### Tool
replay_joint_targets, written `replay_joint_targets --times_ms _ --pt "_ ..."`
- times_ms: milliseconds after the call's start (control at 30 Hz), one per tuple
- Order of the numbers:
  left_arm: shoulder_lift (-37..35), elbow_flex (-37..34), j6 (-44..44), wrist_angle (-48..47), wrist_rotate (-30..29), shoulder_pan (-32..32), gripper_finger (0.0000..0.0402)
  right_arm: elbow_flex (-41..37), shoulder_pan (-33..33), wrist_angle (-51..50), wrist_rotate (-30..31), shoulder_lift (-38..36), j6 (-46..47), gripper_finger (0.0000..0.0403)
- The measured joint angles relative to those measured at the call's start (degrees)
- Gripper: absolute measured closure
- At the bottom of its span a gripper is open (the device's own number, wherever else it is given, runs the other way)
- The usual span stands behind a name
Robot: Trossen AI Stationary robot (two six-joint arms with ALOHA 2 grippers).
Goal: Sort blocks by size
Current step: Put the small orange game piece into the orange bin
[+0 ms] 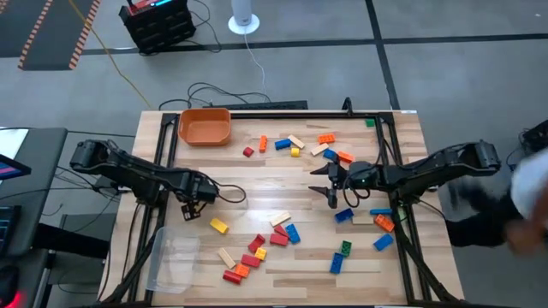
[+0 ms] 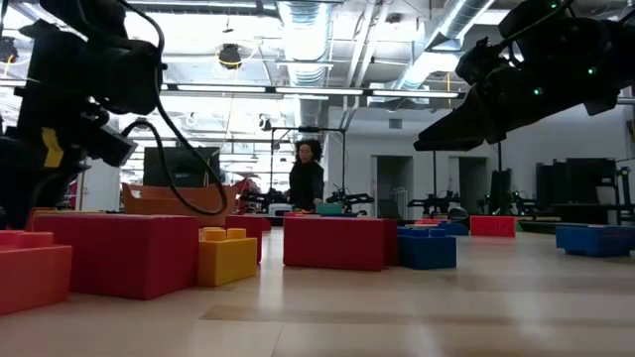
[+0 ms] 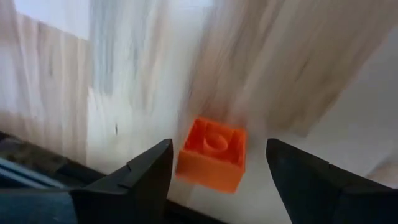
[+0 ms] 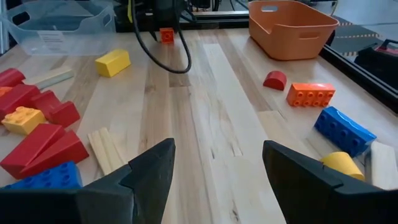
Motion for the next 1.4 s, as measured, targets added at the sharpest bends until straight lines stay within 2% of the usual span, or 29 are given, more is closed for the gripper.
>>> replay_joint_targets --times_ms 267,500,633,833,967,1100,1167,1400 --pt "0.0 -1.4 -0.3 0.7 1.0 0.1 0.0186 0.0 -0.1 0.7 -0.2 0.0 -0.3 0.0126" --pt "0.0 -1.4 -3.6 0.2 -0.4 0.1 0.0265 0.0 -0.1 0.7 -0.2 0.0 -0.3 0.0126" --pt "0.0 -0.2 -4.0 0.0 1.0 0.1 0.0266 0.0 -0.1 0.7 -0.2 0.0 -0.5 0.0126" --pt "-0.1 6.5 -2.7 -0.2 -0.9 0.1 0.0266 0.0 -0.1 0.6 -0.2 0.0 -0.5 0.0126" --pt "-0.1 11.9 -2.4 -1.8 -7.0 1.6 0.0263 0.0 -0.1 0.6 -0.2 0.0 0.0 0.0126" --pt "-0.1 16.5 -1.2 -1.2 -17.6 6.7 0.026 0.0 -0.8 2.6 -0.1 0.0 0.0 0.0126" --pt "-0.1 17.9 1.7 -0.2 -20.5 11.5 0.0261 0.0 -1.3 2.9 -0.1 0.0 0.4 0.0126" --pt "-0.1 18.1 18.7 11.6 -18.6 33.2 0.0261 0.0 -1.7 3.4 0.0 0.6 3.0 0.0127"
